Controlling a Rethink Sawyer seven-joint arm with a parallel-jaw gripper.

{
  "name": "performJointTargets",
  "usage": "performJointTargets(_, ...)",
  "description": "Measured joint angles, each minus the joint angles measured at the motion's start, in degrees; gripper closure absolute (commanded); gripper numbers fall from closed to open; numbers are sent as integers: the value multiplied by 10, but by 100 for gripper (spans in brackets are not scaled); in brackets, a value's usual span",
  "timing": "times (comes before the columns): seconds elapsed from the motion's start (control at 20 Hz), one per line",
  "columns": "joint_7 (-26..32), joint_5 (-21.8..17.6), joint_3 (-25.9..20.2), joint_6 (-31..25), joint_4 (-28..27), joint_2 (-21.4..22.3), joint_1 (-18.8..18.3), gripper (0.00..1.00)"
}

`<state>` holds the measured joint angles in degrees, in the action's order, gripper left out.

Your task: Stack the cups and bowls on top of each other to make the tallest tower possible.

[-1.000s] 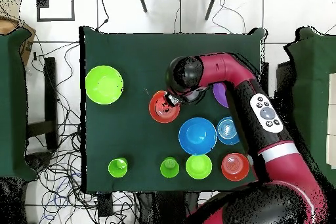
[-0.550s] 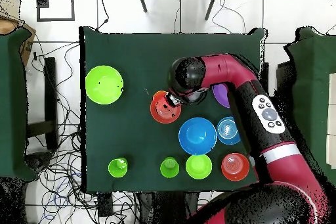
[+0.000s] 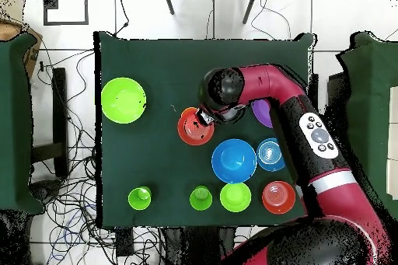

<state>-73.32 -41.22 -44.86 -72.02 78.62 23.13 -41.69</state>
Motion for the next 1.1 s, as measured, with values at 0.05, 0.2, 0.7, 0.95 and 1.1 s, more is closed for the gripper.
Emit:
performJointTargets(0.05, 0, 0, 0, 0, 0, 0, 0, 100)
performJointTargets(0.2, 0, 0, 0, 0, 0, 0, 0, 100)
performJointTargets(0.7, 0, 0, 0, 4, 0, 0, 0, 100)
performJointTargets(0.95, 0, 0, 0, 16, 0, 0, 0, 100)
performJointTargets(1.1, 0, 0, 0, 22, 0, 0, 1, 100)
